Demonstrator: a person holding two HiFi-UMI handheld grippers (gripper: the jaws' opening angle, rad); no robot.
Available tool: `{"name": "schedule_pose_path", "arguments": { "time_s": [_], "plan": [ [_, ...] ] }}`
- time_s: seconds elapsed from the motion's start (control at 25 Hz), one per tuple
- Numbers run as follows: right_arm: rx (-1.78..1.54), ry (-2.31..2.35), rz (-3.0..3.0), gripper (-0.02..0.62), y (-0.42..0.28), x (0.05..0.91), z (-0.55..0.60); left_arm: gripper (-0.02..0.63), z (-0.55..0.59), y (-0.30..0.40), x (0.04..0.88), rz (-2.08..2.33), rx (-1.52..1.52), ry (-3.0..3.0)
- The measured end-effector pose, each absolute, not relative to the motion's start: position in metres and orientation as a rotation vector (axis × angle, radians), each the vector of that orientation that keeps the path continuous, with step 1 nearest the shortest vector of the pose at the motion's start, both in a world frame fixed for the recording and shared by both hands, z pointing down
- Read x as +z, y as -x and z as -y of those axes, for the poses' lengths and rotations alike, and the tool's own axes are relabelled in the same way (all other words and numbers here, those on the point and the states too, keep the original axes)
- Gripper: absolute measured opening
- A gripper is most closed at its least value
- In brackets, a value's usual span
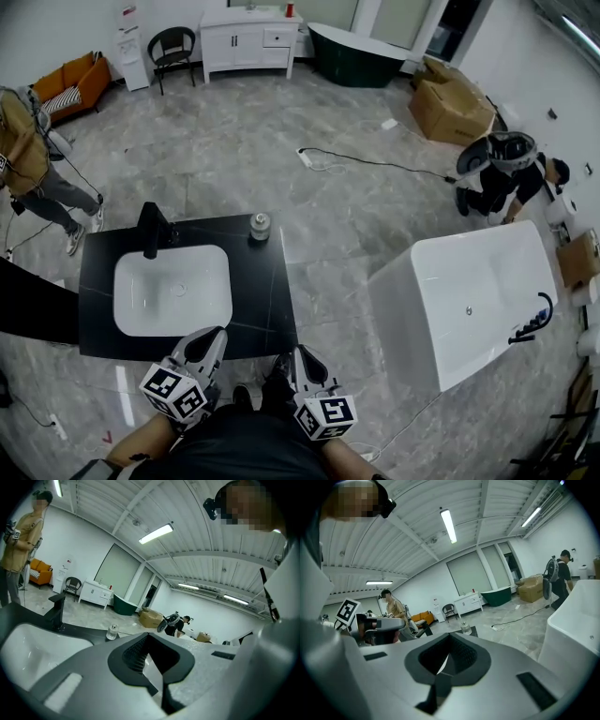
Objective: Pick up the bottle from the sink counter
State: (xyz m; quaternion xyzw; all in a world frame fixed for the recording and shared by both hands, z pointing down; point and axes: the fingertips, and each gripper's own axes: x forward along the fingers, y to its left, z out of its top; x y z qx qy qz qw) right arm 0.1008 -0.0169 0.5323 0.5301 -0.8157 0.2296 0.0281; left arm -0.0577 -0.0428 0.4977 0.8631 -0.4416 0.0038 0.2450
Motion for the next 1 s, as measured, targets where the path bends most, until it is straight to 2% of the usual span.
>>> {"name": "schedule_pose_path", "arguments": {
  "time_s": [0.4,0.88,1.0],
  "plan": [
    [0.772,-1.538,2.544,0.006,-0.133,0.548,0.090,-0.002,0.119,0.034,0.516,1.343,0.084,-2.322],
    [0.798,-1.548,2.514,0.006,-0.172,0.566,0.155,0.000,0.217,0.037,0.539,1.475,0.159,-2.388],
    [0.808,-1.577,2.488,0.006,-0.176,0.571,0.166,0.032,0.245,0.040,0.558,1.481,0.196,-2.424]
  ]
}}
